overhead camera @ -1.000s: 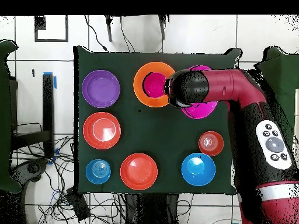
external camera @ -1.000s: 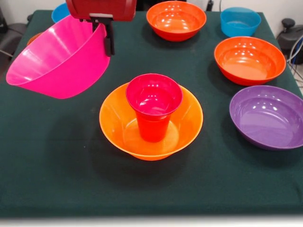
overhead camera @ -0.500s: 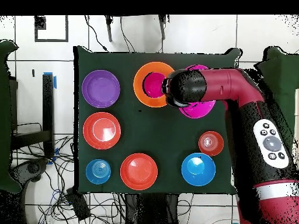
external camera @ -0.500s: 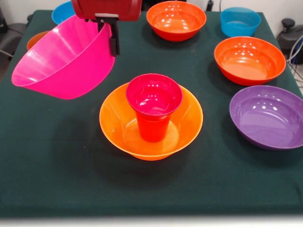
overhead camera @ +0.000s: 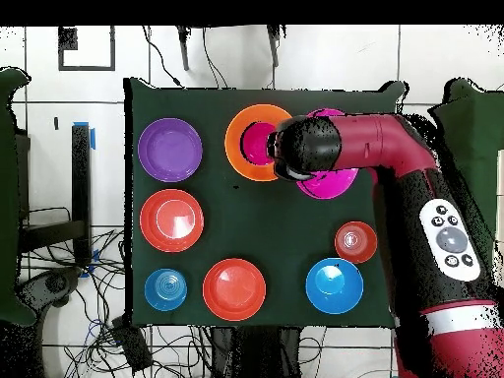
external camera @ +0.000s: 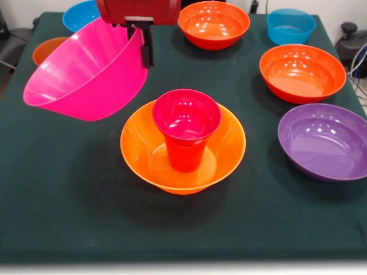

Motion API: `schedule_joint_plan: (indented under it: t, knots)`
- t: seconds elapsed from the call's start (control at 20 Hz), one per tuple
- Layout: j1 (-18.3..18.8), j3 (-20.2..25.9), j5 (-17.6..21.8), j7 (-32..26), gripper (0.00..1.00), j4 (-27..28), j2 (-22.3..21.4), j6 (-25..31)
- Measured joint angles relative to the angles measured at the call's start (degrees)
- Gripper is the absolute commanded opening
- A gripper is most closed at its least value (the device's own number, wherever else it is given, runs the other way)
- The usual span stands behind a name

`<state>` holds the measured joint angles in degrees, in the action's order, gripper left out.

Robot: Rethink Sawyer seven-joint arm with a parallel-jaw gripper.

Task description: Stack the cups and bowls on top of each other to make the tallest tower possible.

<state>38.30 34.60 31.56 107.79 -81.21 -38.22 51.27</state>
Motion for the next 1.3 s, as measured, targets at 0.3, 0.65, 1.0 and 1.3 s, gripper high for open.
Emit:
schedule_joint_plan:
  t: [0.3,0.65,1.0,1.3]
  knots:
    - [-0.3,-0.1,0.0,0.0,0.00,0.0,0.0,0.0]
    - [-0.3,-0.6,0.0,0.0,0.00,0.0,0.0,0.0]
    - [-0.3,-1.5,0.0,0.0,0.00,0.0,0.0,0.0]
    - [-0.3,-2.1,-0.1,0.0,0.00,0.0,0.0,0.0]
